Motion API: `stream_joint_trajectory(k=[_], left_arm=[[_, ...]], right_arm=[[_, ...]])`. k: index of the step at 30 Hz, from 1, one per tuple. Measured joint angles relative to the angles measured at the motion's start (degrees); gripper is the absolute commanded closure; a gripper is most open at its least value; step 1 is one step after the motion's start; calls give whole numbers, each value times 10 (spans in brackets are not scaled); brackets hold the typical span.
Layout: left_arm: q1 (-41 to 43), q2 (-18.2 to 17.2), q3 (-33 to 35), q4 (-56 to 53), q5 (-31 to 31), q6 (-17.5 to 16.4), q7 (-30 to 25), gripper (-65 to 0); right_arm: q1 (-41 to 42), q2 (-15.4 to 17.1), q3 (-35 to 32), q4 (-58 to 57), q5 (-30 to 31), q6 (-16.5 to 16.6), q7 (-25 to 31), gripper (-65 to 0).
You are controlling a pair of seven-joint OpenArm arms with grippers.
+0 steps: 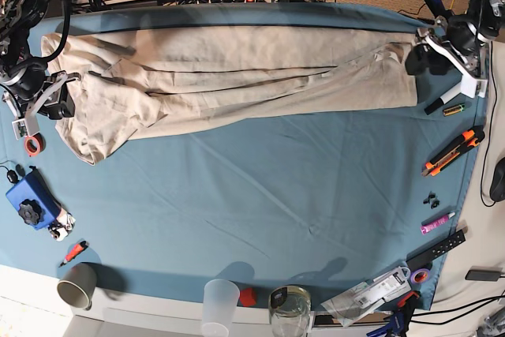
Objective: Fold the T-shirt properly
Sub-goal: 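Lift the strip end with the left gripper and fold it toward the right gripper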
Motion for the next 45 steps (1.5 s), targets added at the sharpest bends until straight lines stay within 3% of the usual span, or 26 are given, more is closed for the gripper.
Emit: stream_joint_trajectory(k=[9,16,19,28,31,34,35,45], left_arm=[[-41,1,1,-119,34,0,-8,-373],[-46,0,-1,-147,14,-2,-22,-373],[-47,0,4,-147,-2,-2,4,-373],[-51,3,119,-143,-8,-3,-13,-371],[-61,4,121,-141,21,2,-13,-271],[-70,6,111,-144,50,17,-11,-39],[-71,6,106,-147,51,17,-10,0],[-67,12,76,-91,96,23,22,0]], right_arm=[[0,0,0,0,0,0,-4,-172],[0,0,0,0,0,0,-4,-172],[0,0,0,0,0,0,-4,-172],[0,0,0,0,0,0,-12,-172],[0,0,0,0,0,0,-17,-172],[0,0,0,0,0,0,-24,-172],[0,0,0,0,0,0,-26,-172],[0,0,0,0,0,0,-26,-172]])
